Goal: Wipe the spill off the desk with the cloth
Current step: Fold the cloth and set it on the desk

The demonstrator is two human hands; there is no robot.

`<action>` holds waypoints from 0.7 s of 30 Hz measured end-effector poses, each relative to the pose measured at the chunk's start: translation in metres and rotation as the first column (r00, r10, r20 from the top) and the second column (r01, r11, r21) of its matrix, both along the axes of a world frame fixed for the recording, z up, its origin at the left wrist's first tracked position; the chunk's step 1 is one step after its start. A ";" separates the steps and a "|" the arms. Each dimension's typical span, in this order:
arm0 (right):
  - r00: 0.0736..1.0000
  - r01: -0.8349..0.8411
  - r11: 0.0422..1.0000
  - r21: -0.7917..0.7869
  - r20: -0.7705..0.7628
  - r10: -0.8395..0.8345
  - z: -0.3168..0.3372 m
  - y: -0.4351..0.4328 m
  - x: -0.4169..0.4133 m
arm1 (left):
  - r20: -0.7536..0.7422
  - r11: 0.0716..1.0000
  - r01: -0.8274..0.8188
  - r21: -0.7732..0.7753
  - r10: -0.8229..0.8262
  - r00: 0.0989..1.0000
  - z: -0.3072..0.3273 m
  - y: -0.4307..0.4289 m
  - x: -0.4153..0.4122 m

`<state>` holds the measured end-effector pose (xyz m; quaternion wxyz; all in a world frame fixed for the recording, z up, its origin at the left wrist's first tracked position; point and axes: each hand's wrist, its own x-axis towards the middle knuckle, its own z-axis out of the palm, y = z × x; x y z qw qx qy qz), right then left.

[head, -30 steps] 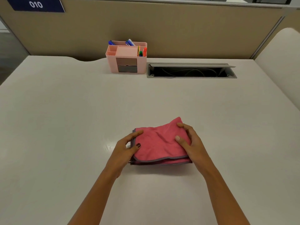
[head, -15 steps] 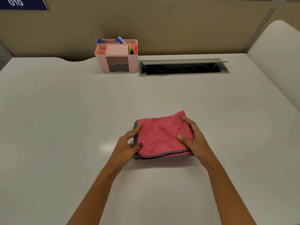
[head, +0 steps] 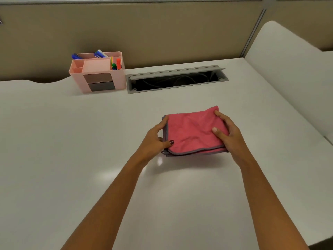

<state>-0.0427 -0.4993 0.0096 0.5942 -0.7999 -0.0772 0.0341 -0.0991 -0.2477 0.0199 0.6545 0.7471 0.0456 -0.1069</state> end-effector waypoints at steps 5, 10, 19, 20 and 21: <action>0.994 0.094 0.995 -0.028 0.066 -0.092 0.006 -0.044 0.048 | 0.042 0.998 0.029 0.051 -0.031 0.999 0.000 -0.048 0.060; 0.979 0.192 0.980 -0.059 0.085 -0.187 0.004 -0.100 0.104 | 0.041 0.993 0.106 0.056 -0.109 0.993 -0.003 -0.104 0.126; 0.960 0.274 0.958 -0.083 0.084 -0.267 -0.001 -0.184 0.196 | 0.047 0.973 0.152 0.174 -0.162 0.986 -0.013 -0.190 0.238; 0.958 0.281 0.955 -0.097 0.093 -0.272 -0.002 -0.191 0.207 | 0.063 0.970 0.144 0.198 -0.159 0.985 -0.015 -0.198 0.248; 0.955 0.290 0.951 -0.112 0.105 -0.278 -0.003 -0.198 0.218 | 0.080 0.966 0.133 0.220 -0.154 0.985 -0.017 -0.207 0.258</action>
